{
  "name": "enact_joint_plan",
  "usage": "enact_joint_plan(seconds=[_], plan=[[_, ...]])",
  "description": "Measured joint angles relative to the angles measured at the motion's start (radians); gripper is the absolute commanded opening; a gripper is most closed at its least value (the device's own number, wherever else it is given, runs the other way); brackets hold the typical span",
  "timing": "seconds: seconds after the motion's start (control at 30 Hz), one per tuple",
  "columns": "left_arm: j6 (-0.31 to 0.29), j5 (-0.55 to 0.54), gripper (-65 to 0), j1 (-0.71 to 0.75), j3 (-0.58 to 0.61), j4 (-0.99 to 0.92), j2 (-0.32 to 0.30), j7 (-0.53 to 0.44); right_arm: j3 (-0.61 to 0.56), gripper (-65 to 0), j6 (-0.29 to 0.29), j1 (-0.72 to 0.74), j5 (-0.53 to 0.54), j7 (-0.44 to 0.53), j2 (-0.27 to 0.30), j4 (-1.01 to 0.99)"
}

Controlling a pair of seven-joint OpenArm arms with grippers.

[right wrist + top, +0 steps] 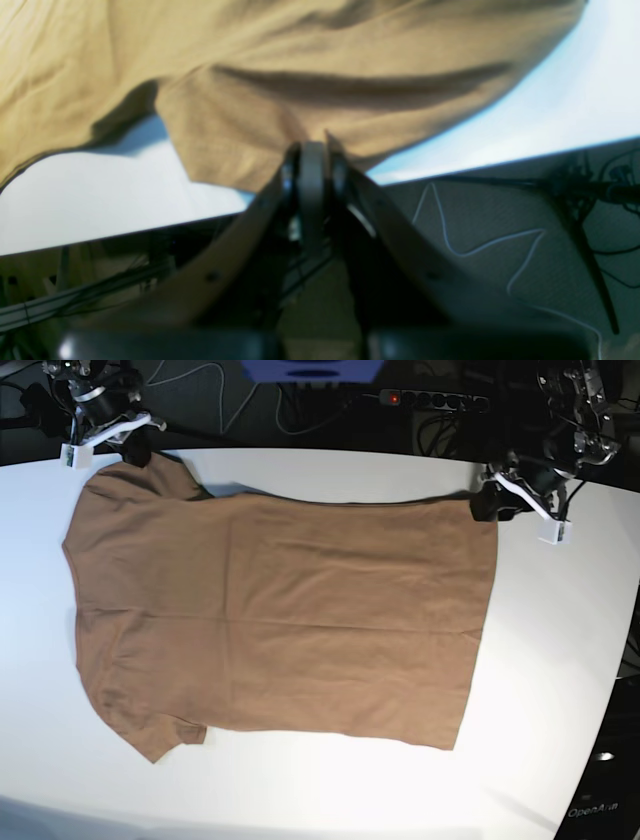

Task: Fold the T-shirt properly
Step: 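Lift the collar edge with both grippers and pull it toward the hem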

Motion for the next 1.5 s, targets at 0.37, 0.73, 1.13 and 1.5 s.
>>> enact_joint_plan(seconds=[0.37,0.73,1.13,1.5], plan=[[0.005,0.006,-62.8,0.000,-0.002,0.000,0.000,0.016,0.000,-65.0,0.000,0.000,0.000,0.000,0.000,0.000],[0.004,0.020,-62.8,0.005,-0.099,0.003,0.003,0.051,0.098,-65.0,-0.003,-0.008,-0.007,-0.021,-0.005,0.054],[0.008,0.037,-62.8,0.025,-0.099,0.082,0.004,0.075,0.172,-65.0,-0.004,-0.027,-0.005,-0.023,-0.006,0.148],[0.016,0.040,-62.8,-0.004,-0.099,0.117,0.004,0.077,0.172,-65.0,-0.003,0.006,-0.005,-0.023,-0.002,0.183]])
